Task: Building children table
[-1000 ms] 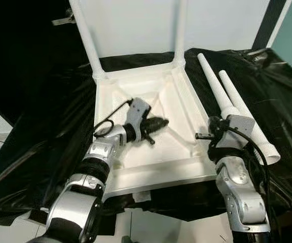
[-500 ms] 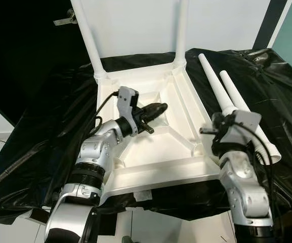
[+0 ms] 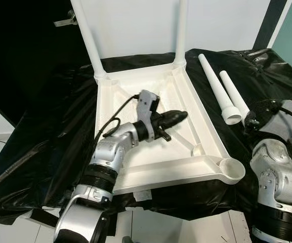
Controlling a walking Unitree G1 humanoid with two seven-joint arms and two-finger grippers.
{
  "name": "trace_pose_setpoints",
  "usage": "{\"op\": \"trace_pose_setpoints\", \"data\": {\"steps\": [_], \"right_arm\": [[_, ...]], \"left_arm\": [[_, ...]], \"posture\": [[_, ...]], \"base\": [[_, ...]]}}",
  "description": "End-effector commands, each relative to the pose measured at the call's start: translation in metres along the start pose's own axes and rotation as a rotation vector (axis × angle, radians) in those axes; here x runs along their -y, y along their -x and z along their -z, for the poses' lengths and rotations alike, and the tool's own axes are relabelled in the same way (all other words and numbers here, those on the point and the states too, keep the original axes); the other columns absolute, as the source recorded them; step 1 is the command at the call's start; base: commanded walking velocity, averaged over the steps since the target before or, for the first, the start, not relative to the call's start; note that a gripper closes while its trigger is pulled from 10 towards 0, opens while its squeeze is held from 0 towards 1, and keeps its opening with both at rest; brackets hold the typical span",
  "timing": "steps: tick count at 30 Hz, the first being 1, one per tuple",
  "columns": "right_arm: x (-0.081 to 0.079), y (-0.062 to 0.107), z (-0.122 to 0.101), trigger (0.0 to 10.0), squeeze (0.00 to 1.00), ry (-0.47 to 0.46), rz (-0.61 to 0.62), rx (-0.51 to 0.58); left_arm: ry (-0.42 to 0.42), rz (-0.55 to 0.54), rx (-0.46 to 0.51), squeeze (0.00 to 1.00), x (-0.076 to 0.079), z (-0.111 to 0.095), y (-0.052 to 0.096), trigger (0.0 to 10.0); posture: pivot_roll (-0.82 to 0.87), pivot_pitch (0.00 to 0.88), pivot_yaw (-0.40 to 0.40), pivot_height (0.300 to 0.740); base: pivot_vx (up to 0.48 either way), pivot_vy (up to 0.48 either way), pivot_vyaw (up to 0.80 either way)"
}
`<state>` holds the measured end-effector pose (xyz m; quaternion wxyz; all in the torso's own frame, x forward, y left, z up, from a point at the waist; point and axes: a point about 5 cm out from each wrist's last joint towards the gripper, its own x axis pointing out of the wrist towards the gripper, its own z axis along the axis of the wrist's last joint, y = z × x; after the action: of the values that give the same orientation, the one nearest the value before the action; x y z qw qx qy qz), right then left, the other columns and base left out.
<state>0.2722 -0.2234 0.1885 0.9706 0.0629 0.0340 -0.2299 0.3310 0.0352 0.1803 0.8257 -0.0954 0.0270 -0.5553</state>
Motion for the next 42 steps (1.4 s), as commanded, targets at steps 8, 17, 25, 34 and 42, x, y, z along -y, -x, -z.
{"op": "trace_pose_setpoints", "data": {"steps": [8, 17, 25, 34, 42], "right_arm": [[0.005, 0.001, -0.022, 10.0, 0.00, -0.003, 0.004, -0.024], [0.025, -0.005, -0.031, 10.0, 0.00, -0.015, 0.105, -0.094], [0.041, -0.019, -0.008, 10.0, 0.00, 0.000, 0.101, -0.239], [0.035, -0.036, -0.007, 10.0, 0.00, 0.075, 0.021, -0.273], [0.025, -0.050, 0.013, 10.0, 0.00, 0.123, -0.089, -0.357]], "left_arm": [[0.024, 0.005, -0.025, 0.00, 0.002, 0.009, -0.003, 10.0], [0.037, -0.015, -0.053, 0.00, 0.001, 0.014, -0.004, 10.0], [0.049, -0.011, -0.078, 0.00, 0.006, 0.019, -0.010, 10.0], [0.033, -0.022, -0.102, 0.00, 0.006, 0.022, -0.009, 10.0], [0.009, -0.031, -0.134, 0.00, 0.008, 0.027, -0.006, 10.0]], "posture": [[-0.21, 0.026, 0.055, 0.740], [-0.22, 0.026, 0.053, 0.740], [-0.21, 0.012, 0.054, 0.740], [-0.18, 0.003, 0.049, 0.740], [-0.16, 0.000, 0.049, 0.740]], "base": [[0.000, 0.000, 0.00], [0.000, 0.000, 0.00], [0.000, 0.000, 0.00], [0.000, 0.000, 0.00], [0.000, 0.000, 0.00]]}}
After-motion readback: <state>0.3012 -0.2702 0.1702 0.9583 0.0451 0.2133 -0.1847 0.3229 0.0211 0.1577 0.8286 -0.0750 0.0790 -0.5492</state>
